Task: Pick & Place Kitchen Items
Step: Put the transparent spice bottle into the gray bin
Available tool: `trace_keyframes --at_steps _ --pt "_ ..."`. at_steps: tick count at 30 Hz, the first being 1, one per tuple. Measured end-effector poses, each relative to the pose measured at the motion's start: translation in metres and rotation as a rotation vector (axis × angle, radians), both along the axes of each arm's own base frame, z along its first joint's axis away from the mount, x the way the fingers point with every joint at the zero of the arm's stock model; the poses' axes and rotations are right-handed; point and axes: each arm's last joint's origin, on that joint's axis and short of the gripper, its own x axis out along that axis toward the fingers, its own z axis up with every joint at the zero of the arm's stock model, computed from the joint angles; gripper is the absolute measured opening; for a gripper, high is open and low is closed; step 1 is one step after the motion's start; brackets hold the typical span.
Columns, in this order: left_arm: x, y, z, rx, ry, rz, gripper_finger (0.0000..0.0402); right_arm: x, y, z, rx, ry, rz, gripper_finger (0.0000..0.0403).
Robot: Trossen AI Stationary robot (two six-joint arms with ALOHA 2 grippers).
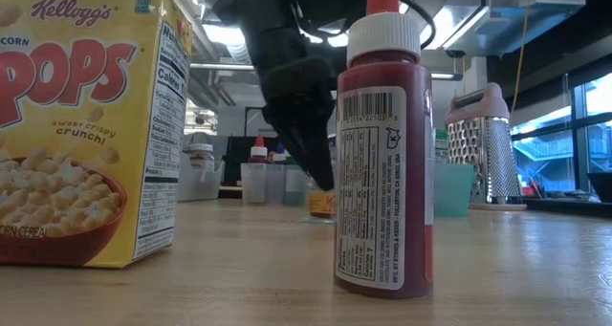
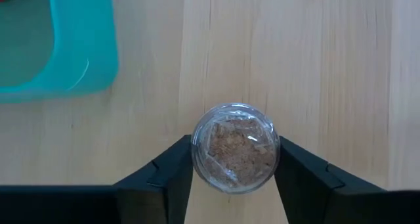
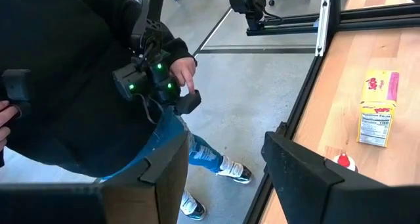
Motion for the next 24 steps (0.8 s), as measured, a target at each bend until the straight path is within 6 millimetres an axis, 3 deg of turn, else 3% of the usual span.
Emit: trace_keyframes --at_steps 15,21,24 --pt "-0.002 -0.003 0.002 -0.026 0.004 0.077 0.0175 0.001 -0.001 0.000 -0.005 -0.003 -0.004 0.0202" --pt "-0.017 -0.006 0.020 -0.036 0.042 0.092 0.0175 0.001 -0.001 0.000 -0.011 -0.008 -0.001 0.0202" --pt "-0.027 -0.004 0.041 -0.002 0.029 0.116 0.0175 0.001 -0.002 -0.001 -0.021 -0.013 0.003 0.0202"
